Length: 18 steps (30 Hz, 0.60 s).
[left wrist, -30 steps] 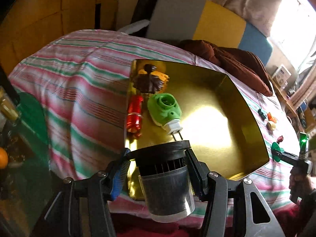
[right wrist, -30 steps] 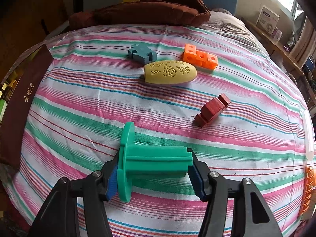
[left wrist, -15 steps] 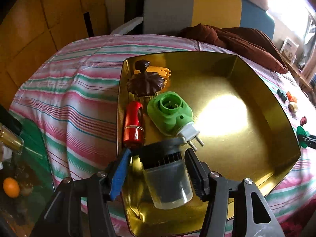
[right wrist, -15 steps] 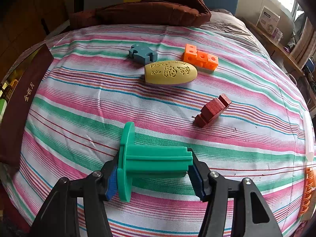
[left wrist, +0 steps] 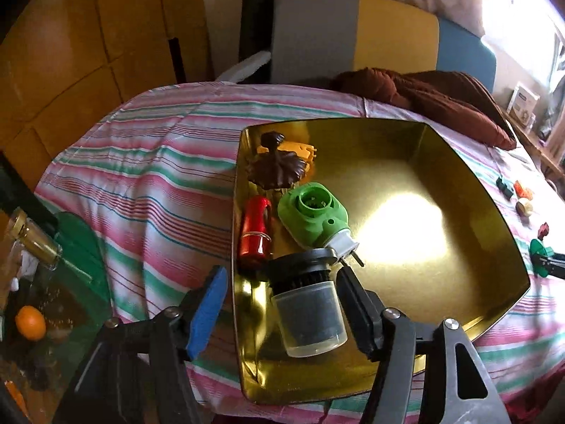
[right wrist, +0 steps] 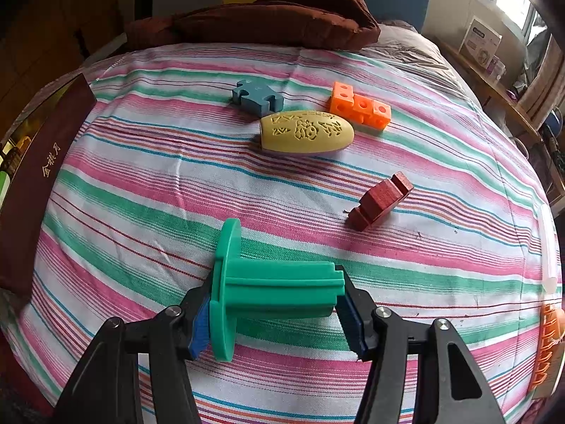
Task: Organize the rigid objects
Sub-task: 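Lower the black-and-clear cup into the gold tray and open the left gripper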
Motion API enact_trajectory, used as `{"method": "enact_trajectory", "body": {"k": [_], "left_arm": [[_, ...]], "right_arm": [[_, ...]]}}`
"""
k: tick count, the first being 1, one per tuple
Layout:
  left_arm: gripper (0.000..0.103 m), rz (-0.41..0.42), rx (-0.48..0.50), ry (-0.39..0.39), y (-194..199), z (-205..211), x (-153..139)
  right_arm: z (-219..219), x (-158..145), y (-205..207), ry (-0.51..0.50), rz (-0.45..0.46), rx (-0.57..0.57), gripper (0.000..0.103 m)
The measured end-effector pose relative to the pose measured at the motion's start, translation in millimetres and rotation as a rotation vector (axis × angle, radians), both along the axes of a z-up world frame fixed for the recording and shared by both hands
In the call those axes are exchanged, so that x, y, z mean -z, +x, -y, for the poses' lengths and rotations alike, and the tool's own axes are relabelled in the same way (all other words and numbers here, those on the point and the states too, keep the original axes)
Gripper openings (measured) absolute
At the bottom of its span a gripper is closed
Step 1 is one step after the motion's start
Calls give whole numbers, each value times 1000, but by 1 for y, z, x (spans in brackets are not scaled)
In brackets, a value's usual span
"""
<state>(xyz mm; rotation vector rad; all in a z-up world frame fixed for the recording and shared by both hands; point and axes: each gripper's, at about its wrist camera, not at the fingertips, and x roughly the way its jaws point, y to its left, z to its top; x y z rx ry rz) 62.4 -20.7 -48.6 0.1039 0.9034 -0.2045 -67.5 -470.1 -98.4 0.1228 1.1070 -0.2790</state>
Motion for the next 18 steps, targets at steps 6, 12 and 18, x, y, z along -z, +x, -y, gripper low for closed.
{"method": "enact_trajectory", "body": {"k": [6,12,18], "left_arm": [[65,21,-10,-25,-10,-6,-11],[66,31,-15,-39,-18,-12,-17],[66,43,-31,-37,-26,-18,-20]], "right_arm": [[-1,0,-1,-12,7,-3,60],[-5,-1,-4,-30,14,-9,60],[-1,-1,-6,1,19,0,60]]}}
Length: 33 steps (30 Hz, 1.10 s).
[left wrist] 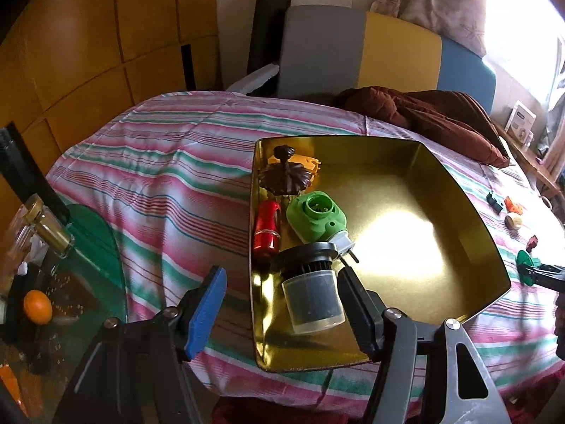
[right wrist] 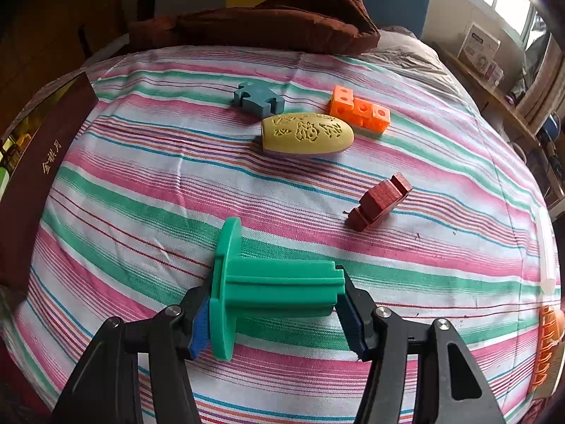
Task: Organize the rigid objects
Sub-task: 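Lower the black-and-clear cup into the gold tray and open the left gripper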
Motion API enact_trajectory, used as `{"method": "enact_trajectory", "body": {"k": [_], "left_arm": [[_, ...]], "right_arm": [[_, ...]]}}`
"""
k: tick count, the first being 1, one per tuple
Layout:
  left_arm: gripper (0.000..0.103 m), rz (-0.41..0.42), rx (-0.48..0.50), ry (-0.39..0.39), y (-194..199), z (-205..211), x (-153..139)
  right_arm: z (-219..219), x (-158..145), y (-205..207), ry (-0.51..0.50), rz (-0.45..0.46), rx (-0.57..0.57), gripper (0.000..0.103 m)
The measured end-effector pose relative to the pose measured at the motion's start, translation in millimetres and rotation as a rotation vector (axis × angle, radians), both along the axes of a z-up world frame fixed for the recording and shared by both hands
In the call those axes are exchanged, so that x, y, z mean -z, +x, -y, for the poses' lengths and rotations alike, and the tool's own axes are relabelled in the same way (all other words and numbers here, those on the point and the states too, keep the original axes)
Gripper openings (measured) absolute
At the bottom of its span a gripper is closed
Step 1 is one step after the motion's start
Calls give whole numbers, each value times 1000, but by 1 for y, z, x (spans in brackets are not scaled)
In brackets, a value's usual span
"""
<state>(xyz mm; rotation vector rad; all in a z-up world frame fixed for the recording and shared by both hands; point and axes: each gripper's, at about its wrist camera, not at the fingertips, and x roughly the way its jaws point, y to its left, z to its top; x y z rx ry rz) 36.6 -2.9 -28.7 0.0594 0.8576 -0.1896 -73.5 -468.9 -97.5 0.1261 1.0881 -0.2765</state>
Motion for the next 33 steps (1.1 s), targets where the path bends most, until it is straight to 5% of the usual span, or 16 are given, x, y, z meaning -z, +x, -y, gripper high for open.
{"method": "enact_trajectory", "body": {"k": [12,24,33], "left_arm": [[70,64,11,-4,-12,0,-18],[70,22,-23,-42,-12,-18,0],[70,3,-59,-48,-9,-34,16]], "right_arm": [[-7,0,0,-45,3,-19,60],[-21,-6,-1,-84,-41,58,60],[-48,-18,-9,68,-56,60,60]]}}
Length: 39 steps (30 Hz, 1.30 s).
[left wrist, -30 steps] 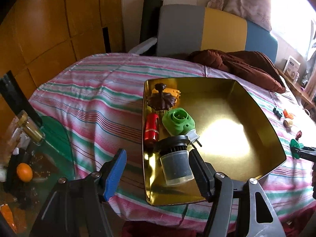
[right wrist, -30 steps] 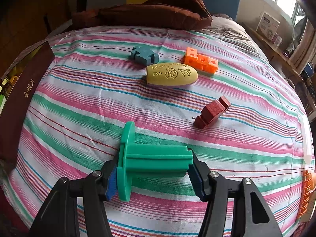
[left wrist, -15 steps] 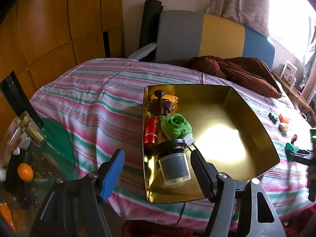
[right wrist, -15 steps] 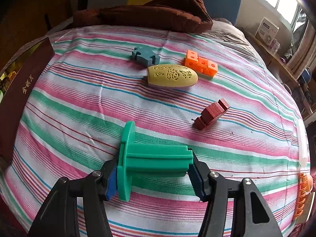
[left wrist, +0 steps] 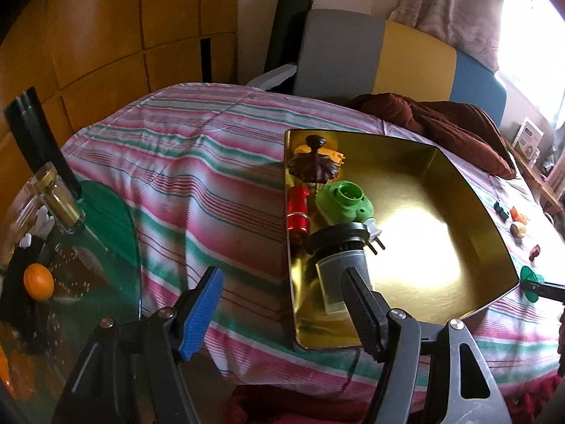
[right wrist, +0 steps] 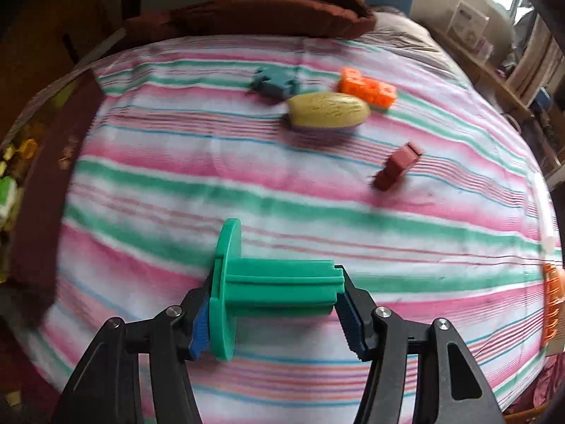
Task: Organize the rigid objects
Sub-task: 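Lower the black-and-clear cup into the gold tray and open the left gripper, then carry the teal piece into the gold tray and open the right gripper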
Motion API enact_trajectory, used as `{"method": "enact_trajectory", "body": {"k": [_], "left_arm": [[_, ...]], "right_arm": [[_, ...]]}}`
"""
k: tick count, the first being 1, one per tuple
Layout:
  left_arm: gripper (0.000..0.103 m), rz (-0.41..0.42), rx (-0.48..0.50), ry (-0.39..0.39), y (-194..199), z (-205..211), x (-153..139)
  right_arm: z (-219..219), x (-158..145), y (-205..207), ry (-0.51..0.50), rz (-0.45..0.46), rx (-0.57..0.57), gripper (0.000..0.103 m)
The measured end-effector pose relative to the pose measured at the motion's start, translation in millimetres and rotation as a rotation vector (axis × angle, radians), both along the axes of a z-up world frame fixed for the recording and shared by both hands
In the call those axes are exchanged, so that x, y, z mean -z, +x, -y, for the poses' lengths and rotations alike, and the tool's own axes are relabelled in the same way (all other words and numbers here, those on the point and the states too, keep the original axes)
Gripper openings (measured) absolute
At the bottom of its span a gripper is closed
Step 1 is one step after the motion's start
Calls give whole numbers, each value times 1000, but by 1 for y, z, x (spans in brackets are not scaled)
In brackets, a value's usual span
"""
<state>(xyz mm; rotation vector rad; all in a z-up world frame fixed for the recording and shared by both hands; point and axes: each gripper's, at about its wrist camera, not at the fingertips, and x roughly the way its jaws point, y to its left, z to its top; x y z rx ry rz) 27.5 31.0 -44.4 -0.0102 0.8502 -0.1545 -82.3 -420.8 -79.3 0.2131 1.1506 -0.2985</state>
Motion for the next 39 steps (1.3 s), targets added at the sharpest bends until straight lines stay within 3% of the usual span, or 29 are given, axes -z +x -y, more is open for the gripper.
{"method": "enact_trajectory", "body": {"k": [9,15,21,30,33,39], "left_arm": [[70,1,-40,-12,4,-15,3],[70,5,-81,-20,7,-27,1],[70,3,-101,-22,8,-34,2],[70,-16,-101,-16,9,-35,9],[70,-16,-99,-15,9,-35,9],[70,-17,-103,-15,9,-35,9]], "right_arm": [[-55,-71,15,-10,191,-108,60],[-131,-118,41,6,323,-295,60],[-212,-99,74,44,294,-476,60],[-295,-31,110,100,78,-612,60],[-310,-16,107,105,36,-641,60],[-316,-20,95,158,58,-683,63]]}}
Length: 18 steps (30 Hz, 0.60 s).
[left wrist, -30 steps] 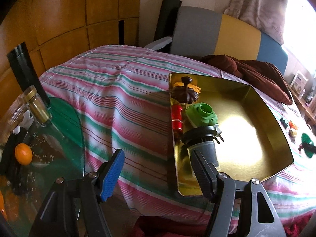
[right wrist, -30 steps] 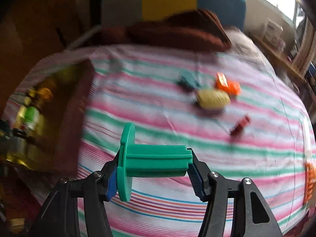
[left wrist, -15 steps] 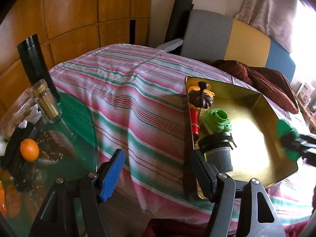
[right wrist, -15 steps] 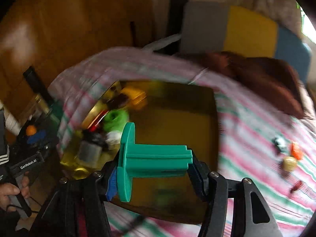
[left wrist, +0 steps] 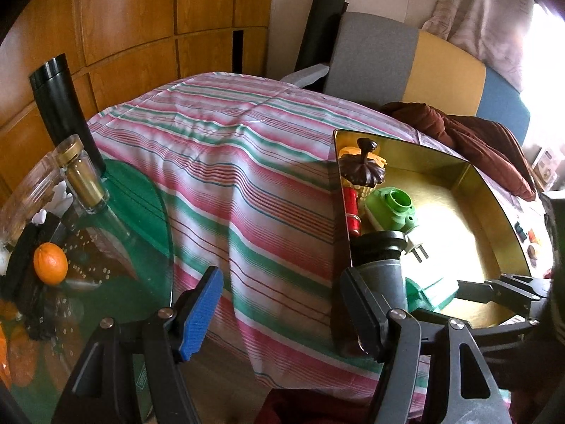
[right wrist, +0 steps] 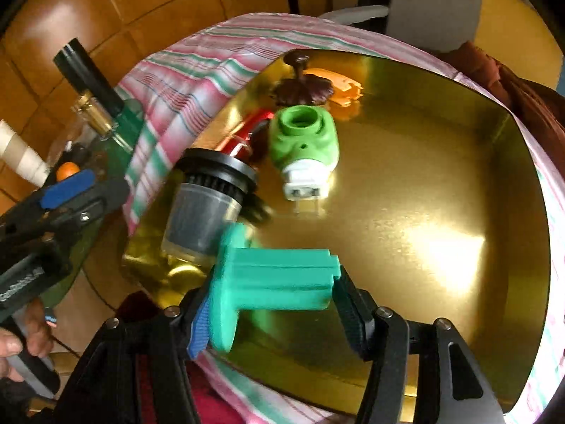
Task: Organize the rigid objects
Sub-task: 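Carry the teal piece into the gold tray and open the right gripper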
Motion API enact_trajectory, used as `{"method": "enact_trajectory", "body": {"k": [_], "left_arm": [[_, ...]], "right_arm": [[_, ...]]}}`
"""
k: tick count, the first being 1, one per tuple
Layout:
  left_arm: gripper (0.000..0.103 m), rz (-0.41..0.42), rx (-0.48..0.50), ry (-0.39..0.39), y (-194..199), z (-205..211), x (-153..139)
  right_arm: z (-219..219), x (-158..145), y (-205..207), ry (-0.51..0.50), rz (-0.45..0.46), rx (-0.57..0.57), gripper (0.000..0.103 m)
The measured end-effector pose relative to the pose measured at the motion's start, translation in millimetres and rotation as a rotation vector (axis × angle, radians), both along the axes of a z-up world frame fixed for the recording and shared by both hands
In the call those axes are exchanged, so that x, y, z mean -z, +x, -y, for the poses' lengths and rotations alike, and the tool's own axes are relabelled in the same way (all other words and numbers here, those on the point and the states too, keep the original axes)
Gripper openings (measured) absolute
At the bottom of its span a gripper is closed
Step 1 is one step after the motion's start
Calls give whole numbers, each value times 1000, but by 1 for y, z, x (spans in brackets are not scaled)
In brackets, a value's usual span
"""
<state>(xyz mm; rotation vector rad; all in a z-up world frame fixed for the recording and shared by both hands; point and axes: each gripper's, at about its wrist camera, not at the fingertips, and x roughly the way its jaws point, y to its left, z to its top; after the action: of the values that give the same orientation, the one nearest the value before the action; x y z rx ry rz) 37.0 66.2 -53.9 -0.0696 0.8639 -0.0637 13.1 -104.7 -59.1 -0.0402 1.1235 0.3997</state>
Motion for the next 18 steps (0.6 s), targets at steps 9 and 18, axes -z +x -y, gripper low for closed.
{"method": "enact_trajectory", "body": {"k": [9,18], "left_arm": [[70,20,7,16,-1,4,-7],[70,35,33,34,-5,15,-13]], "right_arm": [[9,-21,-13,29,71,20,68],[25,-34,-19,8,121,53,68]]}}
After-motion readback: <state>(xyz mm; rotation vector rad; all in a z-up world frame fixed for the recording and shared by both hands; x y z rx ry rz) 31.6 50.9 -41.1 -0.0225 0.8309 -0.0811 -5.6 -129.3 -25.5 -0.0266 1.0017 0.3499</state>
